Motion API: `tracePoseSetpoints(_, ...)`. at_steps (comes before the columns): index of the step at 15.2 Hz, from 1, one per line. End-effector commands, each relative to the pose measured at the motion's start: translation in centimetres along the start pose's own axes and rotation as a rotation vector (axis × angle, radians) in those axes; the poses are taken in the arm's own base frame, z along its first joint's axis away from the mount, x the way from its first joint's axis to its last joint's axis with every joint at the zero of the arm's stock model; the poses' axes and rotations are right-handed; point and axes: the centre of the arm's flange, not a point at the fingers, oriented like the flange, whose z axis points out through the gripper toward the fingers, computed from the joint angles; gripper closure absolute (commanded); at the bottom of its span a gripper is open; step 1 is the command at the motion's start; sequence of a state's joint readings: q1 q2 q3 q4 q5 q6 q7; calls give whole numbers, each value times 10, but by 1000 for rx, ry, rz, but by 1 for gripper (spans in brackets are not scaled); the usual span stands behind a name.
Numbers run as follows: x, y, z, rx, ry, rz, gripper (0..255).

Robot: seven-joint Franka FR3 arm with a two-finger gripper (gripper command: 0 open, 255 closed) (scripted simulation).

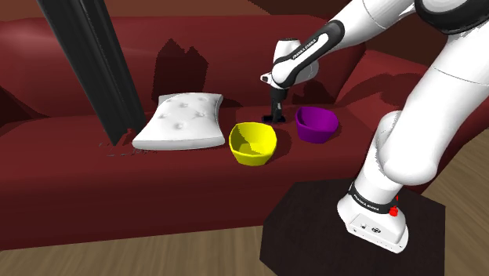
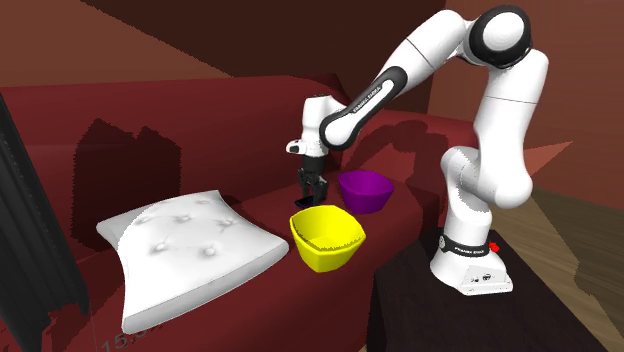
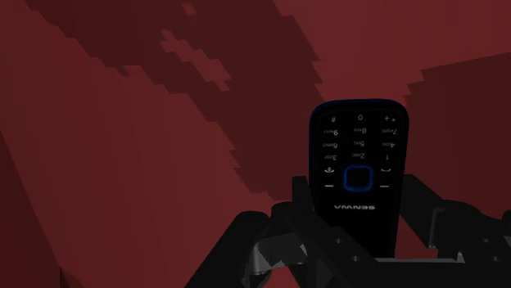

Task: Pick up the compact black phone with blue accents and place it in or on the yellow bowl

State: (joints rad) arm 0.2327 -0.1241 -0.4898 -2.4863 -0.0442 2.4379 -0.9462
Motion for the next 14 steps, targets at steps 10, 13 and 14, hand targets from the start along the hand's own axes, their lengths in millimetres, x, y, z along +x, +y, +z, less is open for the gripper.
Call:
tracePoseSetpoints(10, 4, 2, -58, 0, 0, 0, 255)
tracePoseSetpoints(13, 5, 3, -74, 0, 0, 0, 255)
tracePoseSetpoints(14, 5, 3, -79, 0, 0, 0, 255)
